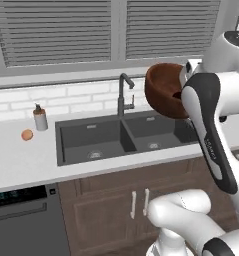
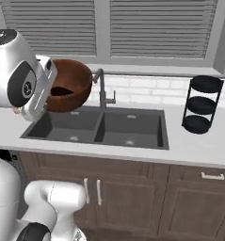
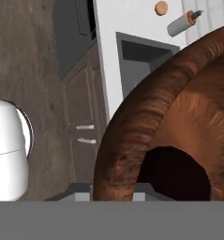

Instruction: Pick the avocado from the sink and place it in the bowl. Then pick the bowl and place it in the microwave. Then close the microwave door and press the start button.

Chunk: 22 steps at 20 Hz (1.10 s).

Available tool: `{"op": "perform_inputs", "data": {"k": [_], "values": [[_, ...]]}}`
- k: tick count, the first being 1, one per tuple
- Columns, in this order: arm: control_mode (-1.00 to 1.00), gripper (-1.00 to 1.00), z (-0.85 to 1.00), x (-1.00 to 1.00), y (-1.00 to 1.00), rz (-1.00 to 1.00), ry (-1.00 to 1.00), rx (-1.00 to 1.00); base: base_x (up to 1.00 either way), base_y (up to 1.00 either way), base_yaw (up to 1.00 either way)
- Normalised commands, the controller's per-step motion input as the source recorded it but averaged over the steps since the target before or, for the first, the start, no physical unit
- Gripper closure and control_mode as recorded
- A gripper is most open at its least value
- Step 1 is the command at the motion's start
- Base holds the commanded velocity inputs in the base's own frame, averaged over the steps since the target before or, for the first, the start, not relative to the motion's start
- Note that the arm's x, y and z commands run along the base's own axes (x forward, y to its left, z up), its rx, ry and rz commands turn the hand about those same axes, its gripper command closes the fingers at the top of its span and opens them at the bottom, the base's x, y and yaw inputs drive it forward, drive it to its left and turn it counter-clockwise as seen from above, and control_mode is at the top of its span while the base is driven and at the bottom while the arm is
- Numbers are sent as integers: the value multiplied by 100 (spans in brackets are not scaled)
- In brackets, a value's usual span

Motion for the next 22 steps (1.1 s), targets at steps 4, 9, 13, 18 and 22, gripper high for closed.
{"op": "perform_inputs", "data": {"k": [4, 9, 13, 18, 22], "values": [[100, 100, 0, 0, 0, 0, 0, 0, -9, -58, -38], [100, 100, 0, 0, 0, 0, 0, 0, 0, -34, -76], [100, 100, 0, 0, 0, 0, 0, 0, 0, 0, -100], [100, 100, 0, 0, 0, 0, 0, 0, 0, 0, -100], [100, 100, 0, 0, 0, 0, 0, 0, 0, 0, -100]]}}
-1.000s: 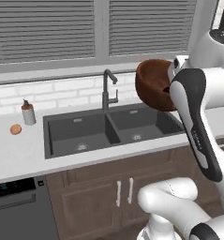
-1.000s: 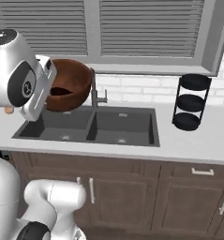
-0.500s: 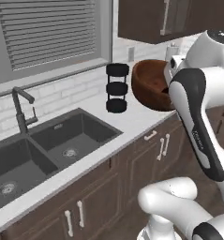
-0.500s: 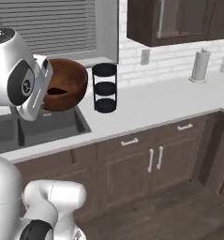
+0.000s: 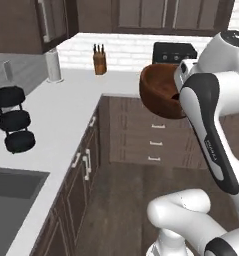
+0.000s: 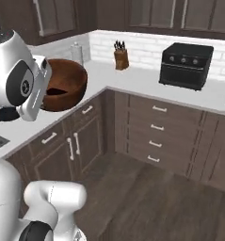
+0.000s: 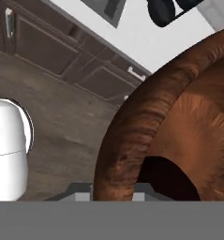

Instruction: Pick the avocado from the sink and place it in the bowl. Then pick the bowl and place it in the microwave. Then close the microwave door and press the start button.

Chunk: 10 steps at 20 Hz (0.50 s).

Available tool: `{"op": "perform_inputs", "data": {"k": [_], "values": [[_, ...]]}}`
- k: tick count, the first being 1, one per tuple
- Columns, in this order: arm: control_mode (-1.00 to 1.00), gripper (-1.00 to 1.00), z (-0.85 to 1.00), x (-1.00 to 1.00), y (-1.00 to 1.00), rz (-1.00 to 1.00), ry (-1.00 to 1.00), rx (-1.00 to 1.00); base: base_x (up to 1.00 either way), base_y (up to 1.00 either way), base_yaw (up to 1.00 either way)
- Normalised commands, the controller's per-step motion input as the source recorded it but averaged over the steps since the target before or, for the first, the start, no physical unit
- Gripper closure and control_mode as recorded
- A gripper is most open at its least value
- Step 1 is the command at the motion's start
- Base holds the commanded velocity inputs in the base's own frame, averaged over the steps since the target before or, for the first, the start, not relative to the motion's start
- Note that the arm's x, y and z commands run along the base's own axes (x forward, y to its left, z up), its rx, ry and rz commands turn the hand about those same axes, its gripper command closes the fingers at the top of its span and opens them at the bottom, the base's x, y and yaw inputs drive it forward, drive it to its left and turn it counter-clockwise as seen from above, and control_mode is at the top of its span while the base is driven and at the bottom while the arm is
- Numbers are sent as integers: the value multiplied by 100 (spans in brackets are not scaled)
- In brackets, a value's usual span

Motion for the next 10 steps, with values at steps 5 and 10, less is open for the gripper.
{"op": "perform_inputs", "data": {"k": [5, 10], "values": [[100, 100, 0, 0, 0, 0, 0, 0, 0, 0, -100], [100, 100, 0, 0, 0, 0, 0, 0, 0, 0, -100]]}}
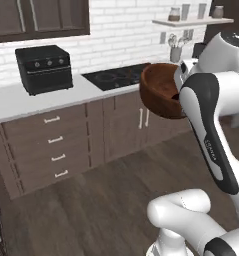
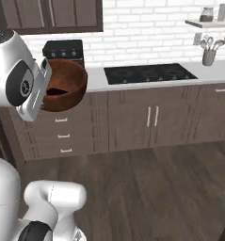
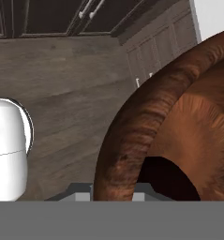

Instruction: Pick the avocado from the sink and place it in the bowl. Then pick the bowl and place it in the microwave. Then close the microwave door and press the start button.

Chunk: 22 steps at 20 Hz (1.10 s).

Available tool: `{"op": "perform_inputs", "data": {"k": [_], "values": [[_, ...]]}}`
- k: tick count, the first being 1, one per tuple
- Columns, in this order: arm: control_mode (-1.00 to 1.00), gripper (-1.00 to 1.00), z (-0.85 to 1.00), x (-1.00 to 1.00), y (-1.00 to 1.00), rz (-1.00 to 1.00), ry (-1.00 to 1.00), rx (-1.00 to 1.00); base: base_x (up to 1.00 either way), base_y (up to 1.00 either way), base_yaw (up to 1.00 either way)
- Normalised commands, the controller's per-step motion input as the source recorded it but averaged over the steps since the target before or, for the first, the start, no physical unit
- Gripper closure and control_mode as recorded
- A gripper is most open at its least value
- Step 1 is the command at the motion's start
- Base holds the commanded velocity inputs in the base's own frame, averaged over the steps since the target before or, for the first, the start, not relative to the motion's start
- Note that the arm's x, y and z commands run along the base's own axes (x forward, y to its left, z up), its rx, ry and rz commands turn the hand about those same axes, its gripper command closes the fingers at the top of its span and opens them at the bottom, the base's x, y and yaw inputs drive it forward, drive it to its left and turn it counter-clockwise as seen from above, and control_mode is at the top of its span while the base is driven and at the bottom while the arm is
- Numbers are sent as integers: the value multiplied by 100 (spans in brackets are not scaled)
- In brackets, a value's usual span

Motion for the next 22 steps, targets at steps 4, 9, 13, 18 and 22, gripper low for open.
{"op": "perform_inputs", "data": {"k": [4, 9, 13, 18, 22], "values": [[100, 100, 0, 0, 0, 0, 0, 0, 0, 0, -100], [100, 100, 0, 0, 0, 0, 0, 0, 0, 0, -100], [100, 100, 0, 0, 0, 0, 0, 0, 0, 0, -100], [100, 100, 0, 0, 0, 0, 0, 0, 0, 0, -100], [100, 100, 0, 0, 0, 0, 0, 0, 0, 0, -100]]}}
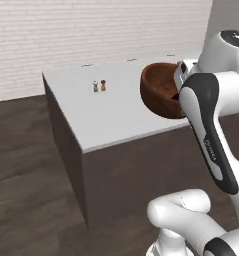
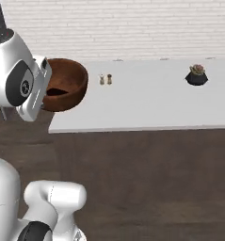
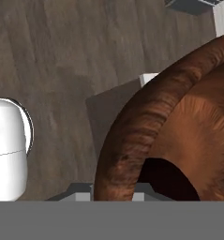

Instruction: Pick the avocado from the sink and place it in the bowl. Then pick the bowl and place it in the microwave. Then close the microwave door and press the start button.

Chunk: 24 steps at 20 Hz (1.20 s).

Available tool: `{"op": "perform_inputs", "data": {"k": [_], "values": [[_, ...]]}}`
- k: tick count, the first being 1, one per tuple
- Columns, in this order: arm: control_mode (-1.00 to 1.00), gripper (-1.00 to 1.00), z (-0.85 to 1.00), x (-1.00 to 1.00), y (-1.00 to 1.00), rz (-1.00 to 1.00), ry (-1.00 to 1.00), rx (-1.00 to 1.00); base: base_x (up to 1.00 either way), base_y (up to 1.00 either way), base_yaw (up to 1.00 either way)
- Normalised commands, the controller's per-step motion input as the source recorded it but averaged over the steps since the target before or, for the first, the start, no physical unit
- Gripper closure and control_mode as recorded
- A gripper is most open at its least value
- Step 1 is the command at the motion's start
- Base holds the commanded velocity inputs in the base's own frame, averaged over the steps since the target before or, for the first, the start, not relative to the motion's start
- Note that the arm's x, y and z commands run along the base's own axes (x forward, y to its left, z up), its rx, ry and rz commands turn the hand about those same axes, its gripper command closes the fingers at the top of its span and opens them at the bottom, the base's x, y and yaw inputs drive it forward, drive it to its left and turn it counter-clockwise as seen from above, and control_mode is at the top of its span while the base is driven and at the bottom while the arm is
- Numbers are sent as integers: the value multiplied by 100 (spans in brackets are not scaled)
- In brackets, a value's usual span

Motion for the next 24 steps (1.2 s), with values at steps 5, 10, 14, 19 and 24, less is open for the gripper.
{"op": "perform_inputs", "data": {"k": [5, 10, 14, 19, 24], "values": [[100, 100, 0, 0, 0, 0, 0, 0, 0, 0, -100], [100, 100, 0, 0, 0, 0, 0, 0, 0, 0, -100], [100, 100, 0, 0, 0, 0, 0, 0, 0, 0, -99], [100, 100, 0, 0, 0, 0, 0, 0, 23, 0, -86], [100, 100, 0, 0, 0, 0, 0, 0, 89, 0, -57]]}}
